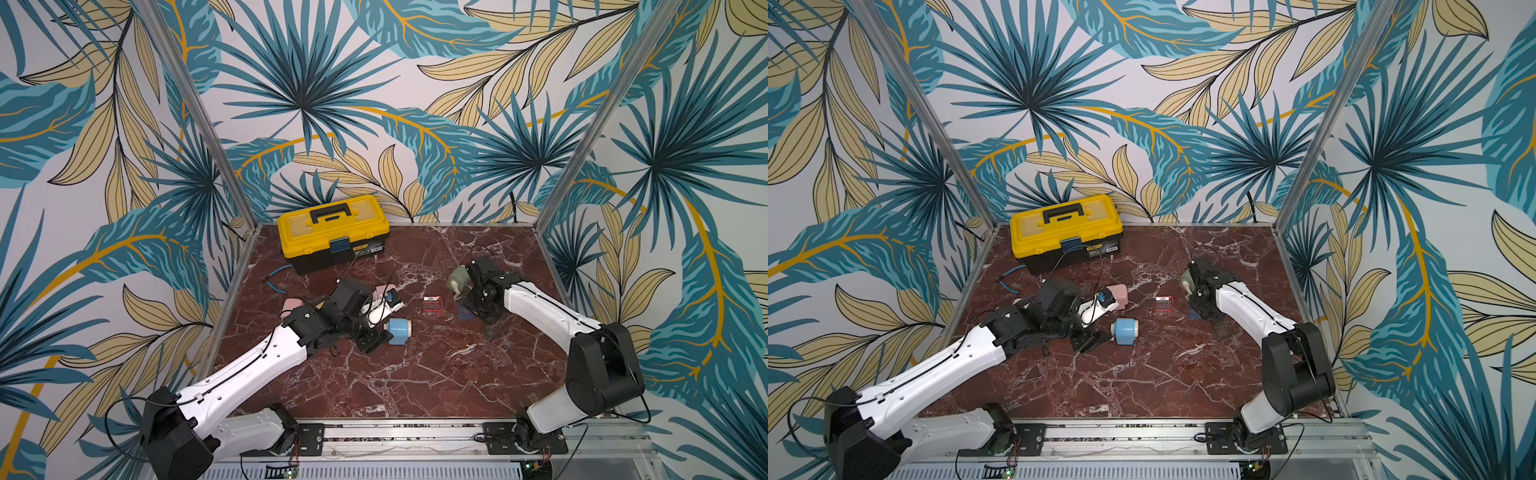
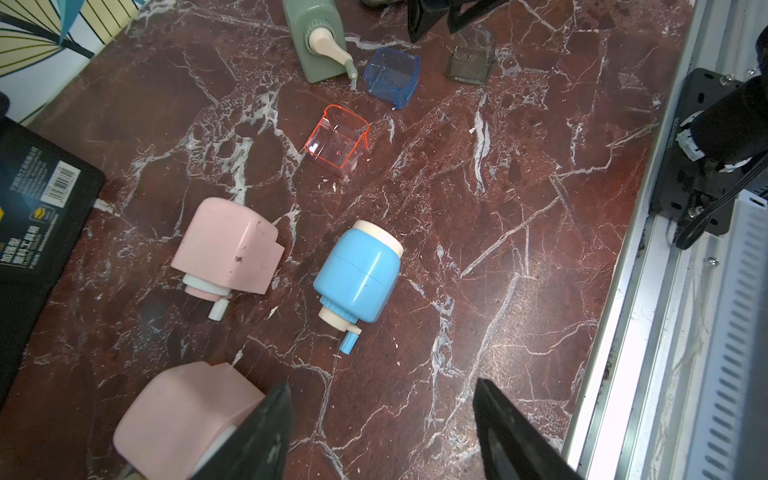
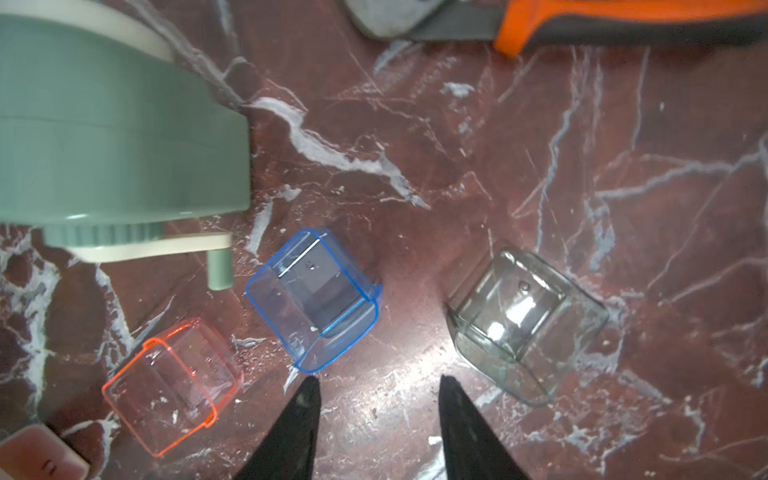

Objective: Put the tray back into the pencil sharpener
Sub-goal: Pick up the container from the center of the board.

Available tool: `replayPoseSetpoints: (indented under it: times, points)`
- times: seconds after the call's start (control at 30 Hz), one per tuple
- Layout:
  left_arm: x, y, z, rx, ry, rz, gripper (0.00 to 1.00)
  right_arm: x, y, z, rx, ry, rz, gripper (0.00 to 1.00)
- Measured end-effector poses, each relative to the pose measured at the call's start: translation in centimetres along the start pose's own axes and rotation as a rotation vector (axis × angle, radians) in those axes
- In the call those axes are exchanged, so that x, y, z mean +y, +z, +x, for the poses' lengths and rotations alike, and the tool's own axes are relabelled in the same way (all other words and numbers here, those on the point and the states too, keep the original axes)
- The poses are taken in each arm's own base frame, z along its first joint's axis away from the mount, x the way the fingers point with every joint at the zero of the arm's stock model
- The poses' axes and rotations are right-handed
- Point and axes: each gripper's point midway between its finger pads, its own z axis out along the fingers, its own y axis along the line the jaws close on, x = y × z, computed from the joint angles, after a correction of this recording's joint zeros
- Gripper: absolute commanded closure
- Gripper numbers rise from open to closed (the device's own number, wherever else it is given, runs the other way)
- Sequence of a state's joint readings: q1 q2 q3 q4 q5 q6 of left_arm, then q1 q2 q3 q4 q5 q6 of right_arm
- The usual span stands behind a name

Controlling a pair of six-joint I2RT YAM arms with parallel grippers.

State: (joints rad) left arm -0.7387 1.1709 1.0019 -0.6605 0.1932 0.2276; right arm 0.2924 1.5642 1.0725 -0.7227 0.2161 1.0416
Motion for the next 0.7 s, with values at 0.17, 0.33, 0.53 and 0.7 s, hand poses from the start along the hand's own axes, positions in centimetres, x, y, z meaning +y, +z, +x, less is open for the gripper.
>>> replayPoseSetpoints:
  times: [0.17, 0.33, 0.53, 0.7]
  points:
    - [0.7, 0.2, -0.1, 0.000, 0.005, -0.043, 0.29, 0.3, 0.4, 0.4, 0.020, 0.184, -0.015, 0.52]
    - [1.4, -0.3, -0.8, -0.028, 0.004, -0.090, 0.29, 0.8, 1.5, 0.8, 0.041, 0.264, -0.014, 0.55]
    - [1.8, -1.1, -1.5, -0.073, 0.006, -0.123, 0.29, 1.2, 2.9, 1.4, 0.071, 0.316, -0.003, 0.63]
    - [1.9, -0.9, -0.9, -0.062, 0.000, -0.132, 0.29, 1.3, 4.2, 2.0, 0.096, 0.335, 0.015, 0.76]
